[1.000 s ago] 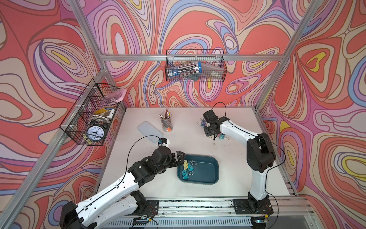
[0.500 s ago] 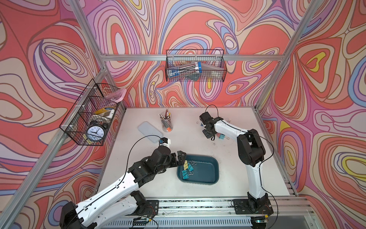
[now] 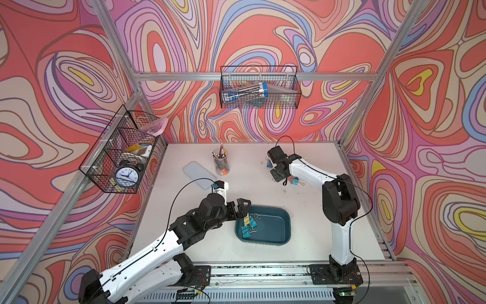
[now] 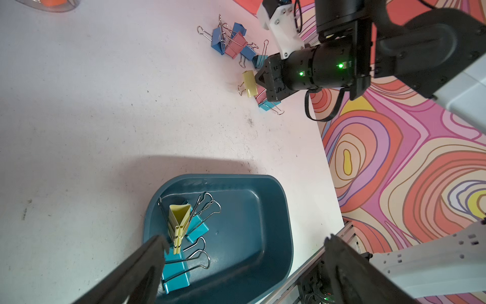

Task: Put the binder clips in the storage box
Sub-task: Pick up the binder clip at the center of the board, then place the binder clip in the storage box.

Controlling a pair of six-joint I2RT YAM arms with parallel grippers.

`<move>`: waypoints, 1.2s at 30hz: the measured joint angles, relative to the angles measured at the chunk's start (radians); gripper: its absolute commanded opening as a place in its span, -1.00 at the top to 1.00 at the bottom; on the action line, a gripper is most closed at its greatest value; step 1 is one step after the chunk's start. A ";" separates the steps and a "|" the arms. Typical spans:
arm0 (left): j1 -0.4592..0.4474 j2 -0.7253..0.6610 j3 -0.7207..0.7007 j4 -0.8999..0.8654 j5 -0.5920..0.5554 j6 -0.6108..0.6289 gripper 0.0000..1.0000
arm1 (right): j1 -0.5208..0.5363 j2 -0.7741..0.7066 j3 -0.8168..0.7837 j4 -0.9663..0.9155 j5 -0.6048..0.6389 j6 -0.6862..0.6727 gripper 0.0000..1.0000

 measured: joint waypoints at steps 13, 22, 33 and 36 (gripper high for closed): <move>0.000 -0.083 -0.047 0.027 -0.055 0.023 -0.98 | 0.000 -0.612 -0.361 0.158 -0.486 0.364 1.00; 0.005 -0.116 -0.105 0.060 -0.114 0.030 -0.98 | 0.020 -1.008 -0.893 0.362 -0.770 0.806 1.00; 0.005 -0.134 -0.141 0.137 -0.106 0.048 -0.98 | 0.262 -0.919 -1.049 0.481 -0.700 1.024 1.00; 0.005 -0.150 -0.164 0.163 -0.105 0.048 -0.98 | 0.297 -0.815 -1.033 0.512 -0.642 1.031 1.00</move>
